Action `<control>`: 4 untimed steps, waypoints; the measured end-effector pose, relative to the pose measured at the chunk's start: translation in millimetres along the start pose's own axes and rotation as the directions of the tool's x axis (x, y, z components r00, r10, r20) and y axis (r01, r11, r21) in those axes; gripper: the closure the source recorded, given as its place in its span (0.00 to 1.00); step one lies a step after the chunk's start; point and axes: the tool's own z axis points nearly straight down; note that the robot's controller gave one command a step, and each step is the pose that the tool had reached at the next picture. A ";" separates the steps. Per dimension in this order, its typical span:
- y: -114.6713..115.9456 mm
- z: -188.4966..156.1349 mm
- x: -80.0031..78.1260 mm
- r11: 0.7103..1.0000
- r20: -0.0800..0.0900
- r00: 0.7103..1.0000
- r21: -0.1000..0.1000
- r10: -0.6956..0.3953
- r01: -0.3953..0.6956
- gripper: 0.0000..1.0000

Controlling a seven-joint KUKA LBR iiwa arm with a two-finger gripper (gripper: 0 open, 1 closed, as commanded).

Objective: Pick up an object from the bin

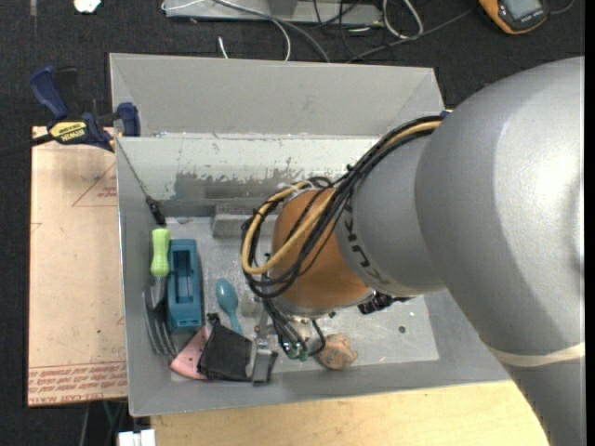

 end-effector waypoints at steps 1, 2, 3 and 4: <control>1.5 -0.4 0.8 1.000 -0.001 1.000 -0.001 0.000 0.000 1.00; 1.4 -0.4 0.8 1.000 -0.001 1.000 -0.001 0.000 0.000 1.00; 1.4 -0.4 0.8 1.000 -0.001 1.000 -0.001 0.000 0.000 1.00; 1.4 -0.4 0.8 1.000 -0.001 1.000 -0.001 0.001 -0.001 1.00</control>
Offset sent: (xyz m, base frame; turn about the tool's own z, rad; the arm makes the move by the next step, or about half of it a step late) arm 0.0000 0.0000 0.0000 0.0000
